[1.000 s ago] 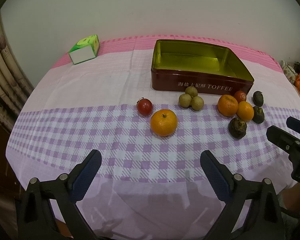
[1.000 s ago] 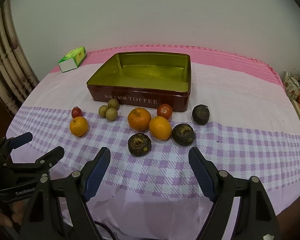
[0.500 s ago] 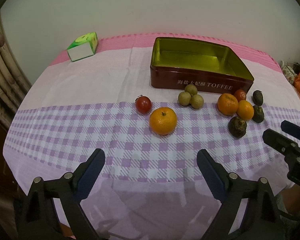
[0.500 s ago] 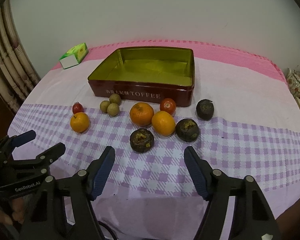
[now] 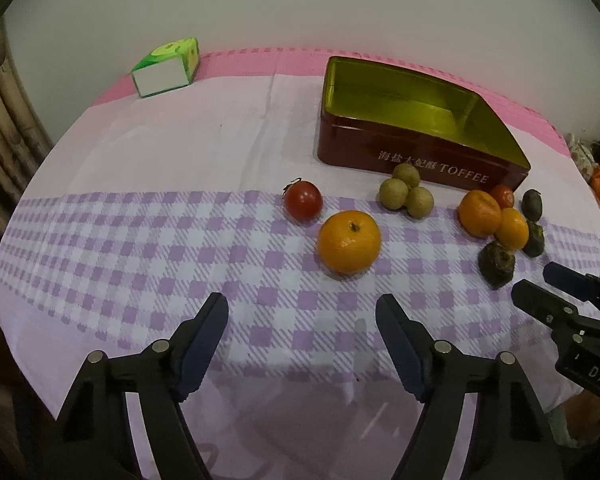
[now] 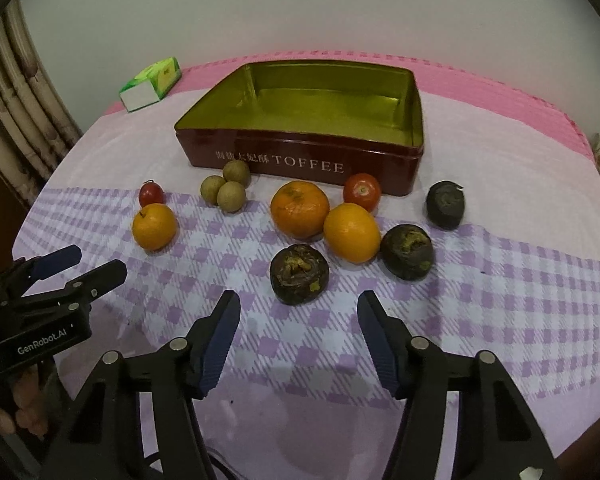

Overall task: Organize fruits
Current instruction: 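Move left tool to the orange while right tool approaches the dark brown fruit, then close left tool on the orange while right tool grasps the dark brown fruit, then carry the orange and dark fruit into the tin with both tools, then open both tools to release the fruits inside the tin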

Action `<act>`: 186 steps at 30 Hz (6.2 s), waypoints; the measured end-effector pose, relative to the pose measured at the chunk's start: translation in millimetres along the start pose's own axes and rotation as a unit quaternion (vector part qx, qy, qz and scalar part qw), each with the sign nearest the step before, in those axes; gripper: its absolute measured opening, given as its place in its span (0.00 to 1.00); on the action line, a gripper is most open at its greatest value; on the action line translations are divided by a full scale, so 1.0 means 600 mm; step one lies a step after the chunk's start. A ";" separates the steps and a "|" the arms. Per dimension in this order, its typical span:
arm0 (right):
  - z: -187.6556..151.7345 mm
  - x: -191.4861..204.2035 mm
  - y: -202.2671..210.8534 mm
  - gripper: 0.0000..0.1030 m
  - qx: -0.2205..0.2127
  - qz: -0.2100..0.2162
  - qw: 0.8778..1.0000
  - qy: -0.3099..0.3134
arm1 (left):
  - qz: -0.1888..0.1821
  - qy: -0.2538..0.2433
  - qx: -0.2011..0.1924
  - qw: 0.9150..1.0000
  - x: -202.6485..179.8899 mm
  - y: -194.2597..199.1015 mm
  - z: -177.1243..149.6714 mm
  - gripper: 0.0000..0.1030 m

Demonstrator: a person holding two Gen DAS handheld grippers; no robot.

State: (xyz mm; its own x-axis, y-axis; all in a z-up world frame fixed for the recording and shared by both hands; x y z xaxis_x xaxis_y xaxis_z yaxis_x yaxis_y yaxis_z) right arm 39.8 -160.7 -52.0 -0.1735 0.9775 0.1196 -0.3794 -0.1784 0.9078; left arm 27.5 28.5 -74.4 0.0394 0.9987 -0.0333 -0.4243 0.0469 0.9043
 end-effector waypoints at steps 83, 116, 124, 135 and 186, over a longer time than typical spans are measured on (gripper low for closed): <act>0.063 -0.002 0.011 0.34 -0.016 0.008 1.000 0.021 | -0.035 -0.064 -0.014 0.997 -0.044 0.005 0.103 0.40; 0.246 -0.091 -0.091 0.34 0.011 -0.021 1.000 0.008 | -0.035 -0.093 -0.007 0.995 -0.079 -0.106 0.297 0.40; 0.244 -0.092 -0.105 0.34 0.020 -0.023 0.999 0.010 | -0.031 -0.097 0.004 0.995 -0.082 -0.127 0.295 0.40; 0.243 -0.096 -0.111 0.34 0.025 -0.023 0.999 0.007 | -0.028 -0.099 0.020 0.994 -0.095 -0.145 0.290 0.40; 0.189 -0.108 0.017 0.43 -0.039 -0.011 0.999 -0.020 | -0.006 -0.088 -0.035 0.995 -0.064 -0.014 0.238 0.43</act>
State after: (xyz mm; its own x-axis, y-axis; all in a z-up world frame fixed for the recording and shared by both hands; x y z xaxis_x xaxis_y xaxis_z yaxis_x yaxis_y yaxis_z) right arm 150.6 -213.2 -5.0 -0.1279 0.9848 0.1179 -0.4528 -0.1637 0.8764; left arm 158.7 -13.1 -19.8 0.1997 0.9791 0.0376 -0.4854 0.0655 0.8718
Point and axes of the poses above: each gripper's, at about its wrist camera, not at the fingertips, and y roughly against the way its jaws point, x to its left, z to its top, the point moved 5 cm from there along -y, roughly the way its jaws point, and after that the axes turned 6 degrees about x, right-handed, at the moved point
